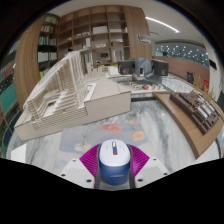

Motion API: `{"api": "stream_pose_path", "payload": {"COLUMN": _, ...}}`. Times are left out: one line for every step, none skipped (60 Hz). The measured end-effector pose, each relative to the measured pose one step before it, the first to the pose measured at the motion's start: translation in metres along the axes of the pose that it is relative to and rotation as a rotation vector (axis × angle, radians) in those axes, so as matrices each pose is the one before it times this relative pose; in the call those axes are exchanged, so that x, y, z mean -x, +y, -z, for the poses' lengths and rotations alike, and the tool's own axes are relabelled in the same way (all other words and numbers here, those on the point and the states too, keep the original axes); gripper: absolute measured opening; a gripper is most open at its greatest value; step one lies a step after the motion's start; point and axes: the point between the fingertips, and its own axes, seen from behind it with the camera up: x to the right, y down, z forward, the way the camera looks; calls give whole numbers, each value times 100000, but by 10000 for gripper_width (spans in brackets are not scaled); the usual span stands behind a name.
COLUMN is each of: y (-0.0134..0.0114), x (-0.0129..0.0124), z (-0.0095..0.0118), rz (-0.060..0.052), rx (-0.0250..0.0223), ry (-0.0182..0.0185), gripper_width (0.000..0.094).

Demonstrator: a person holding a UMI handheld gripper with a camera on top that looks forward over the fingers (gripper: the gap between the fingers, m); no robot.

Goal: Arrange mouse

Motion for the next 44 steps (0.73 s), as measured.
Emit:
{"api": "stream_pose_path", "payload": {"y": 396, "x": 269, "z": -504, "rz": 630, "rx": 1060, "ry": -240, "gripper_width": 386}}
{"api": "stream_pose_path", "payload": {"y": 397, "x": 184, "z": -247, "rz": 848, "rx": 984, "ry": -49, "gripper_width": 409}}
{"api": "stream_pose_path", "payload": {"y": 451, "x": 109, "z": -116, "rz": 937, "rx": 820, "ry": 427, "gripper_width": 421}}
{"api": "stream_pose_path", "payload": {"y": -637, "x": -22, "z": -107, "rz": 1187, "rx": -3141, "ry": 900, "gripper_width": 431}}
{"api": "stream_pose_path", "payload": {"y": -77, "x": -28, "z": -61, "rz": 1837, "rx": -387, "ry": 950, "gripper_width": 435}}
{"api": "stream_pose_path", "payload": {"y": 277, "x": 59, "z": -119, "rz": 841, "rx": 1031, "ry": 535, "gripper_width": 456}}
{"api": "stream_pose_path", "payload": {"y": 234, "x": 0, "z": -75, "rz": 1758, "rx": 1158, "ry": 332, "gripper_width": 470}}
{"api": "stream_pose_path", "payload": {"y": -176, "x": -69, "z": -55, "rz": 1642, "rx": 292, "ry": 210, "gripper_width": 556}}
{"api": "stream_pose_path", "payload": {"y": -94, "x": -76, "z": -5, "rz": 2027, "rx": -19, "ry": 364, "gripper_width": 580}}
{"api": "stream_pose_path", "payload": {"y": -93, "x": -93, "z": 48, "rz": 2038, "rx": 319, "ry": 36, "gripper_width": 598}}
{"api": "stream_pose_path", "payload": {"y": 48, "x": -78, "z": 29, "rz": 1906, "rx": 757, "ry": -115, "gripper_width": 553}}
{"api": "stream_pose_path", "payload": {"y": 101, "x": -103, "z": 89, "rz": 1222, "rx": 1058, "ry": -66, "gripper_width": 576}}
{"api": "stream_pose_path", "payload": {"y": 147, "x": -97, "z": 199, "rz": 447, "rx": 1403, "ry": -123, "gripper_width": 615}}
{"api": "stream_pose_path", "payload": {"y": 229, "x": -143, "z": 275, "rz": -302, "rx": 1681, "ry": -3, "gripper_width": 710}}
{"api": "stream_pose_path", "payload": {"y": 228, "x": -95, "z": 372, "rz": -886, "rx": 1676, "ry": -223, "gripper_width": 768}}
{"api": "stream_pose_path", "payload": {"y": 157, "x": 50, "z": 447, "rz": -1001, "rx": 1291, "ry": -782, "gripper_width": 822}}
{"api": "stream_pose_path", "payload": {"y": 80, "x": 260, "z": 442, "rz": -918, "rx": 394, "ry": -1149, "gripper_width": 858}}
{"api": "stream_pose_path", "payload": {"y": -34, "x": 176, "z": 600, "rz": -1077, "rx": 19, "ry": -1542, "gripper_width": 881}}
{"api": "stream_pose_path", "payload": {"y": -12, "x": 30, "z": 871, "rz": -818, "rx": -226, "ry": -1398, "gripper_width": 900}}
{"api": "stream_pose_path", "payload": {"y": -57, "x": 107, "z": 748, "rz": -717, "rx": -583, "ry": -1319, "gripper_width": 851}}
{"api": "stream_pose_path", "payload": {"y": 8, "x": 226, "z": 814, "rz": -473, "rx": -416, "ry": -1727, "gripper_width": 849}}
{"api": "stream_pose_path", "payload": {"y": 48, "x": 171, "z": 863, "rz": -443, "rx": -487, "ry": -1477, "gripper_width": 846}}
{"api": "stream_pose_path", "payload": {"y": 113, "x": 147, "z": 925, "rz": -337, "rx": -347, "ry": -1259, "gripper_width": 850}}
{"api": "stream_pose_path", "payload": {"y": 148, "x": 72, "z": 963, "rz": -420, "rx": -452, "ry": -999, "gripper_width": 847}}
{"api": "stream_pose_path", "payload": {"y": 155, "x": 44, "z": 1014, "rz": -522, "rx": -472, "ry": -802, "gripper_width": 849}}
{"api": "stream_pose_path", "payload": {"y": 192, "x": 21, "z": 1061, "rz": -565, "rx": -515, "ry": -682, "gripper_width": 848}}
{"api": "stream_pose_path", "payload": {"y": 149, "x": 165, "z": 958, "rz": -531, "rx": -367, "ry": -669, "gripper_width": 848}}
{"api": "stream_pose_path", "payload": {"y": 254, "x": 0, "z": 1089, "rz": -296, "rx": -559, "ry": -741, "gripper_width": 850}}
{"api": "stream_pose_path", "payload": {"y": 252, "x": 75, "z": 864, "rz": -147, "rx": -421, "ry": -649, "gripper_width": 850}}
{"api": "stream_pose_path", "payload": {"y": 439, "x": -74, "z": 1230, "rz": -128, "rx": -514, "ry": -582, "gripper_width": 848}}
{"api": "stream_pose_path", "payload": {"y": 406, "x": -126, "z": 1088, "rz": -195, "rx": -580, "ry": -531, "gripper_width": 847}}
{"api": "stream_pose_path", "payload": {"y": 398, "x": -138, "z": 1057, "rz": -262, "rx": -611, "ry": -363, "gripper_width": 848}}
{"api": "stream_pose_path", "payload": {"y": 415, "x": -198, "z": 1047, "rz": -232, "rx": -511, "ry": -238, "gripper_width": 848}}
{"api": "stream_pose_path", "payload": {"y": 424, "x": -212, "z": 987, "rz": -116, "rx": -564, "ry": -180, "gripper_width": 849}}
{"api": "stream_pose_path", "payload": {"y": 424, "x": -235, "z": 949, "rz": -48, "rx": -673, "ry": -145, "gripper_width": 849}}
{"api": "stream_pose_path", "payload": {"y": 297, "x": -313, "z": 926, "rz": -60, "rx": -597, "ry": -223, "gripper_width": 848}}
{"api": "stream_pose_path", "payload": {"y": 413, "x": -166, "z": 757, "rz": 116, "rx": -760, "ry": 269, "gripper_width": 847}}
{"api": "stream_pose_path", "payload": {"y": 392, "x": -321, "z": 797, "rz": -14, "rx": -614, "ry": 134, "gripper_width": 849}}
{"api": "stream_pose_path", "payload": {"y": 384, "x": -332, "z": 765, "rz": -182, "rx": -613, "ry": 200, "gripper_width": 850}}
{"api": "stream_pose_path", "payload": {"y": 383, "x": -379, "z": 748, "rz": -450, "rx": -544, "ry": 277, "gripper_width": 850}}
{"api": "stream_pose_path", "payload": {"y": 403, "x": -418, "z": 682, "rz": -630, "rx": -379, "ry": 320, "gripper_width": 849}}
{"api": "stream_pose_path", "payload": {"y": 415, "x": -582, "z": 739, "rz": -889, "rx": -162, "ry": 138, "gripper_width": 849}}
{"api": "stream_pose_path", "payload": {"y": 424, "x": -461, "z": 604, "rz": -890, "rx": -147, "ry": 243, "gripper_width": 849}}
{"api": "stream_pose_path", "payload": {"y": 405, "x": -602, "z": 565, "rz": -986, "rx": -116, "ry": 13, "gripper_width": 847}}
